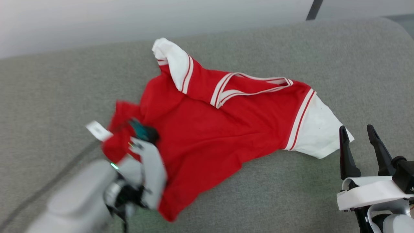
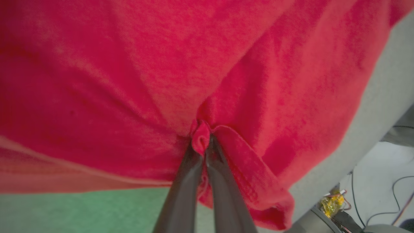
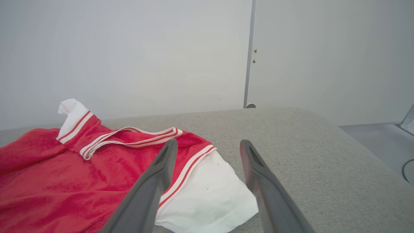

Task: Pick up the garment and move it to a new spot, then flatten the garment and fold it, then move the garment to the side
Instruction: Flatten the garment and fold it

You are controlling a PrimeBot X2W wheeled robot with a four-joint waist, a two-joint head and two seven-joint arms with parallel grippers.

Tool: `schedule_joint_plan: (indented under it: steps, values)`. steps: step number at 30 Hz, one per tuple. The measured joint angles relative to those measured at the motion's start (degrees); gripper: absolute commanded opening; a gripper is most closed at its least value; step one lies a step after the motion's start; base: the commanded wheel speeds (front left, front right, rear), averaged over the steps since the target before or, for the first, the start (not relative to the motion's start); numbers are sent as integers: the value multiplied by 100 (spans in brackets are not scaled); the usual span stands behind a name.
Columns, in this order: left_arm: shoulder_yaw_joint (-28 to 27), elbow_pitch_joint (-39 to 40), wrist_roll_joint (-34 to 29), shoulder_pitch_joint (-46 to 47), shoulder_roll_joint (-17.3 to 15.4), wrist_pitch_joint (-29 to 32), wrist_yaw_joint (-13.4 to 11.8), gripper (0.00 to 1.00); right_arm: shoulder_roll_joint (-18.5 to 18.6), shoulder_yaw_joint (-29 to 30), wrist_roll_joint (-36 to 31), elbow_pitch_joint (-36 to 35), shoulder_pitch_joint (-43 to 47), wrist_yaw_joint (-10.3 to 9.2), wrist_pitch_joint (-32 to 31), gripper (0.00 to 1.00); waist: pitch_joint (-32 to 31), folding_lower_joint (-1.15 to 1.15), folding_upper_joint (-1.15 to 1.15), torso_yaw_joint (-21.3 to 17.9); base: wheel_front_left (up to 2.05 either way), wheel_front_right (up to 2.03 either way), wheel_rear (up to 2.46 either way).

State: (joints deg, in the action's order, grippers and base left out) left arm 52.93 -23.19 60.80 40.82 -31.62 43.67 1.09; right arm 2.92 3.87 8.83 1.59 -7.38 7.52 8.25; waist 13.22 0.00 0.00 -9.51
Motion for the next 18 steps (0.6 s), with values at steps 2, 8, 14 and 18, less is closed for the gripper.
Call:
schedule_joint_plan:
  steps: [2, 8, 14, 18]
  values:
    - [14, 275, 174, -230, 109, 133, -43, 0, 1, 14, -38, -11, 34, 0, -23, 100, -108, 0, 0, 49, 0, 0, 0]
    - [180, 1249, 536, -860, 303, 419, -323, 0, 1, 52, -137, -79, 136, 0, -176, 100, -431, 0, 0, 233, 0, 0, 0]
    - [288, 2227, 626, -1180, 270, 522, -621, 0, -1, 59, -197, -163, 241, 0, -283, 100, -703, 0, 0, 408, 0, 0, 0]
    - [309, 2773, 772, -1430, 369, 471, -794, 0, -1, 44, -196, -213, 292, 0, -324, 100, -794, 0, 0, 471, 0, 0, 0]
